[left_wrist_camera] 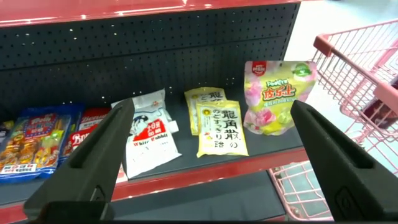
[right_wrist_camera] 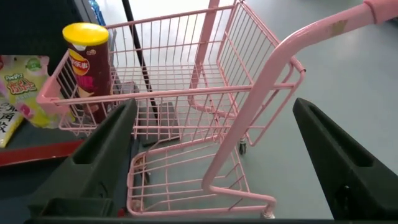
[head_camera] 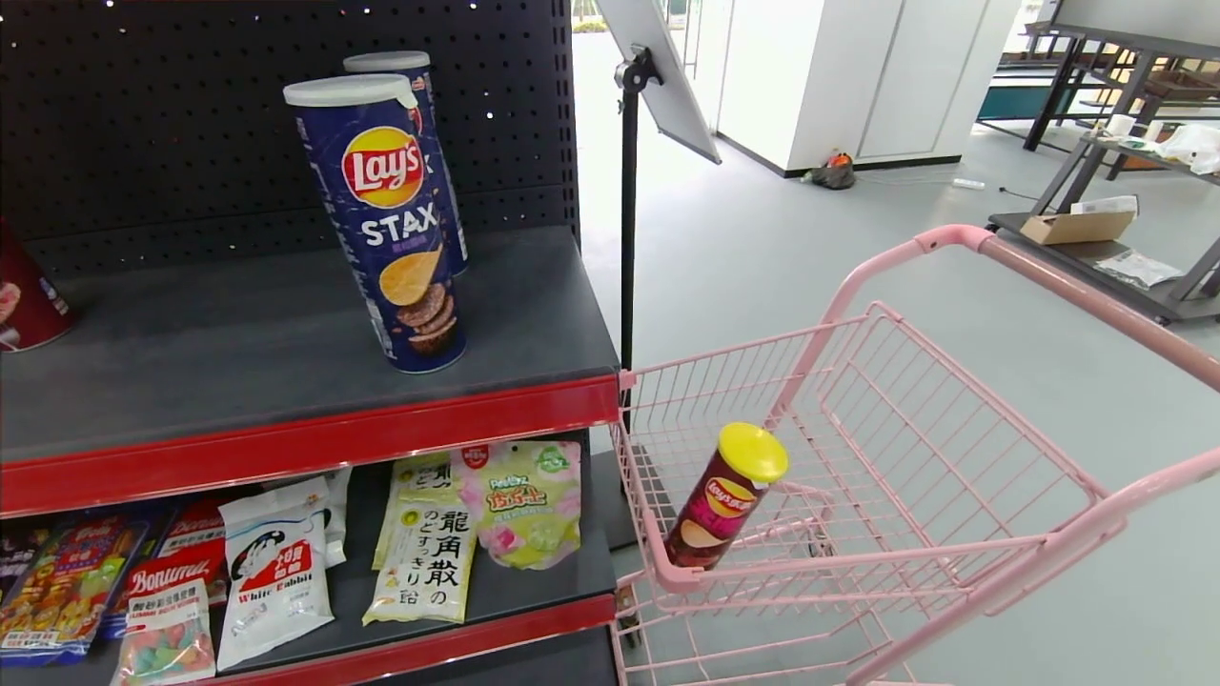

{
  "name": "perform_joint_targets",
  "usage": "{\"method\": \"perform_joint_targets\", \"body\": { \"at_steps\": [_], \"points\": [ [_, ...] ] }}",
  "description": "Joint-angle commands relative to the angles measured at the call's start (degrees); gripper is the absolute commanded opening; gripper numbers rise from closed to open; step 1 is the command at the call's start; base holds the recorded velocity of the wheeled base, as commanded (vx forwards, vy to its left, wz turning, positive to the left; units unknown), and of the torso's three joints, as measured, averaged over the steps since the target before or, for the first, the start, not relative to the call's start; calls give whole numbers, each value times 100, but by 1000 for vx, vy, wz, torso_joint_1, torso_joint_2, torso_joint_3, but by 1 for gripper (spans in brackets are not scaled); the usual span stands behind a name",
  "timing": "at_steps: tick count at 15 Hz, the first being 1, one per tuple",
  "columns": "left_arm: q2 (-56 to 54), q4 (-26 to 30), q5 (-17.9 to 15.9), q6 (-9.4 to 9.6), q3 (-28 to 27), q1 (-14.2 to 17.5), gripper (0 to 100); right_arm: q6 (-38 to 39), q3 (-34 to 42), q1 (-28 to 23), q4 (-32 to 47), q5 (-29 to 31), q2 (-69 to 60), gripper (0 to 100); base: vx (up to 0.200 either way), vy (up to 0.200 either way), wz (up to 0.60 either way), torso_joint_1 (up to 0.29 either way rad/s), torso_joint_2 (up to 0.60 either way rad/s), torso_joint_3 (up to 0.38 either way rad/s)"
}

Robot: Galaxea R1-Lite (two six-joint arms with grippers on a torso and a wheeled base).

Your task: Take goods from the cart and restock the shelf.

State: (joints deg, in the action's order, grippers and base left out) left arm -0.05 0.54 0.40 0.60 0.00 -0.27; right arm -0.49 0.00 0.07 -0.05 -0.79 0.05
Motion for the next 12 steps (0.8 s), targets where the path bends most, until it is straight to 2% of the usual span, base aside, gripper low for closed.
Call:
{"method": "perform_joint_targets", "body": {
  "at_steps": [1, 2, 3, 4, 5, 6, 7, 8, 9, 10, 11, 12],
  "points": [
    [5, -1, 4, 2, 0, 0, 100, -48, -18, 10, 14, -53, 4, 100, 0, 0, 0, -17, 80, 56],
    [5, -1, 4, 2, 0, 0, 100, -101, -149, 37, -13, -571, 118, 100, 0, 0, 0, -12, 51, 27],
    [5, -1, 4, 2, 0, 0, 100, 277, -1143, 133, 66, -1063, 1111, 100, 0, 0, 0, 0, 0, 0],
    [5, -1, 4, 2, 0, 0, 100, 734, -1802, 133, 22, -1178, 2131, 100, 0, 0, 0, 0, 0, 0],
    [5, -1, 4, 2, 0, 0, 100, 743, -1960, 195, -4, -1257, 2482, 100, 0, 0, 0, 0, 0, 0],
    [5, -1, 4, 2, 0, 0, 100, 356, -2030, 731, -180, -1468, 3484, 100, 0, 0, 0, 0, 0, 0],
    [5, -1, 4, 2, 0, 0, 100, 312, -1828, 1311, -786, -1459, 4170, 100, 0, 0, 0, 0, 0, 0],
    [5, -1, 4, 2, -9, 0, 100, 330, -1731, 1584, -1331, -1450, 4688, 100, 0, 0, 0, 0, 0, 0],
    [5, -1, 4, 2, 0, 0, 100, 383, -1644, 1680, -2113, -1432, 5418, 100, 0, 0, 0, 0, 0, 0],
    [5, -1, 4, 2, 0, 0, 100, 383, -1644, 1680, -2113, -1432, 5418, 100, 0, 0, 0, 0, 0, 0],
    [5, -1, 4, 2, 0, 0, 100, 488, -1380, 1874, -3660, -1512, 7176, 100, 0, 0, 0, 0, 0, 0],
    [5, -1, 4, 2, 0, 0, 100, 488, -1354, 1988, -3739, -1520, 7554, 100, 0, 0, 0, 0, 0, 0]
  ]
}}
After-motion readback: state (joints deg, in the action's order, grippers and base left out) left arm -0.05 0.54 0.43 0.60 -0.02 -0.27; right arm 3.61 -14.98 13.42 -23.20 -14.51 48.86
